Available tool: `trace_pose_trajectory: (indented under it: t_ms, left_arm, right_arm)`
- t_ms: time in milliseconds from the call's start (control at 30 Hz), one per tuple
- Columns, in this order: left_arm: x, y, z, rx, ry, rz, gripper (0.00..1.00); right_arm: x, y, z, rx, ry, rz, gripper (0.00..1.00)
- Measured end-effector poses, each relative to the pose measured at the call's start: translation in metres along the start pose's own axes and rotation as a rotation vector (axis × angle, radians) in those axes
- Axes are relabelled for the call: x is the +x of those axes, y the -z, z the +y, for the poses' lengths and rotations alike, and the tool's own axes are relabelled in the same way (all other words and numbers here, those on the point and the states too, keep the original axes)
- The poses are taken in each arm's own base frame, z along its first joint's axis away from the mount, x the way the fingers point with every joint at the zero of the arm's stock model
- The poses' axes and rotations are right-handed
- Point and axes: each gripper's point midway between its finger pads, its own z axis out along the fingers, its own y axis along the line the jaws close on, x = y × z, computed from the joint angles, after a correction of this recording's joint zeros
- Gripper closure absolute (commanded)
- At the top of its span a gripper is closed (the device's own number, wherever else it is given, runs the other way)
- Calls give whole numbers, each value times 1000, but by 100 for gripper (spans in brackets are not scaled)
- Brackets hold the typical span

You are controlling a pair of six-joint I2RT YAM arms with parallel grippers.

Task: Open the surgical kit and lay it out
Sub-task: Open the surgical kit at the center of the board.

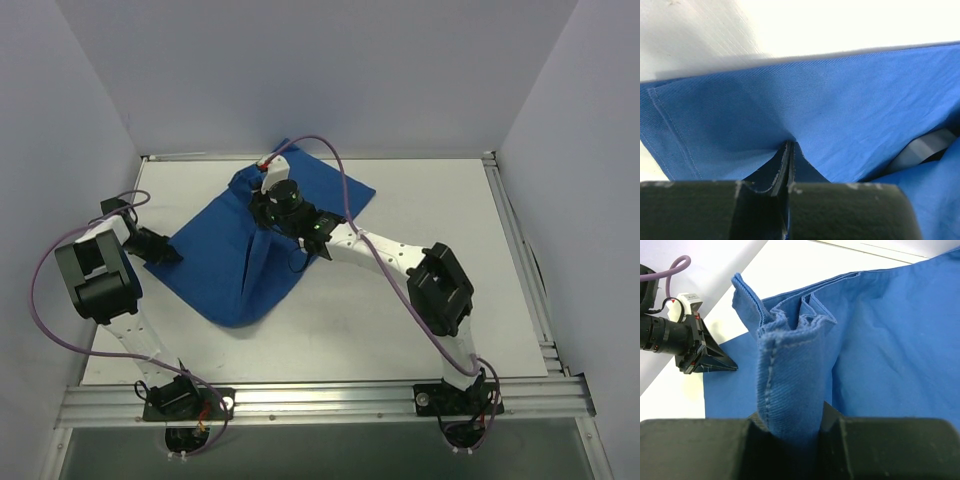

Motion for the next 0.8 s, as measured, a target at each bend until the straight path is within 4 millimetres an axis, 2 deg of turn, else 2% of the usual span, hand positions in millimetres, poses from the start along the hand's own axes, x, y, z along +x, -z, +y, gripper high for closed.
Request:
trace_pose_trajectory:
  t_ms: [367,500,667,800]
  left_arm:
    - [0,0,0,0,1,1,98]
    - [0,0,1,4,5,6,98]
    - [-1,-1,1,1,0,9,98]
    - [0,-1,0,-2,-12,13,98]
  right_arm:
    - [-6,20,5,40,15,-3,100]
    - [-4,32,-3,93,20,3,100]
    - [5,67,-23,192,2,19,100]
    - [16,110,-37,285,-39,24,100]
